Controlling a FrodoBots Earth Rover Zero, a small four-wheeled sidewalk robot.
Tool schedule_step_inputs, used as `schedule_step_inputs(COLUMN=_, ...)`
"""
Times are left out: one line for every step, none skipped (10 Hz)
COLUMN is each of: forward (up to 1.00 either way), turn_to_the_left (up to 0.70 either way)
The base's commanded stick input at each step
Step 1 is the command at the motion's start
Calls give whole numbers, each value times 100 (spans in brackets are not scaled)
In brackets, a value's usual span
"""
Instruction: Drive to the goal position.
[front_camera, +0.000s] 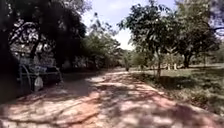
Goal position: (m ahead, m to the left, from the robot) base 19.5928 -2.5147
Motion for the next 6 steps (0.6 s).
schedule_step_inputs(forward=70, turn_to_the_left=0)
schedule_step_inputs(forward=70, turn_to_the_left=0)
schedule_step_inputs(forward=70, turn_to_the_left=0)
schedule_step_inputs(forward=70, turn_to_the_left=0)
schedule_step_inputs(forward=70, turn_to_the_left=0)
schedule_step_inputs(forward=70, turn_to_the_left=0)
